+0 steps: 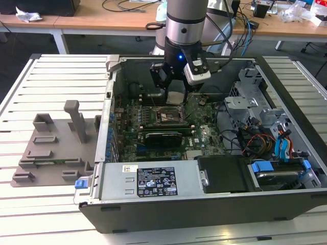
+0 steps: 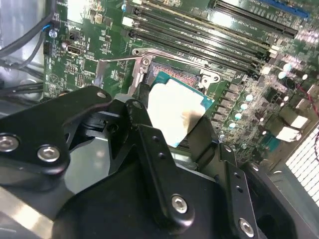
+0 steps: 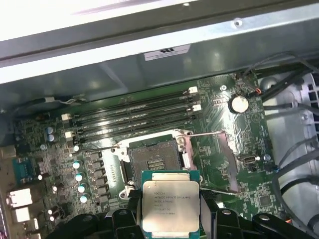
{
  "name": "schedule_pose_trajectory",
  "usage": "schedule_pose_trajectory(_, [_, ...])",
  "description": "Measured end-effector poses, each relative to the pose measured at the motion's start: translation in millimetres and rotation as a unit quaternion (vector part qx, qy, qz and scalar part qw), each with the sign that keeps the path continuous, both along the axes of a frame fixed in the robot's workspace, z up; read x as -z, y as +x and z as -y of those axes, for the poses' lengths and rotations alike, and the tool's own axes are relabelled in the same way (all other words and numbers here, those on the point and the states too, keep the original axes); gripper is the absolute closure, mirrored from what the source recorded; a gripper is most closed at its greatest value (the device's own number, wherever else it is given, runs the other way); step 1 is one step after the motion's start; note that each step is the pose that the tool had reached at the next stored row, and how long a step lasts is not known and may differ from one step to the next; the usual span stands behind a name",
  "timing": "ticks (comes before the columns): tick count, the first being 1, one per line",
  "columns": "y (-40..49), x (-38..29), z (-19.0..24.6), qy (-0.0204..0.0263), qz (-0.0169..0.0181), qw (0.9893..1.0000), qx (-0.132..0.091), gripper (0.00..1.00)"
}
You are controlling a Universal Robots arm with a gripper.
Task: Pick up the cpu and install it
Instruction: 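Place the cpu into insertion slot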
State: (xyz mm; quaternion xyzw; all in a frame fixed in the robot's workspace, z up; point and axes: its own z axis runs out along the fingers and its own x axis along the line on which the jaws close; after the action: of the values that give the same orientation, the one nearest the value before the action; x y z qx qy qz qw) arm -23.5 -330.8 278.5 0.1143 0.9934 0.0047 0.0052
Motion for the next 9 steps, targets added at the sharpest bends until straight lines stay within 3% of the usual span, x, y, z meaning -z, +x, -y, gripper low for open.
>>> schedule_pose_trajectory(4, [0.0,0.1,0.0,0.0000,0.0000,0.9997,0.026,0.45])
schedule_pose_trajectory(9, [0.0,0.3,0.0,-0.0002,0.0000,0.9978,0.066,0.45])
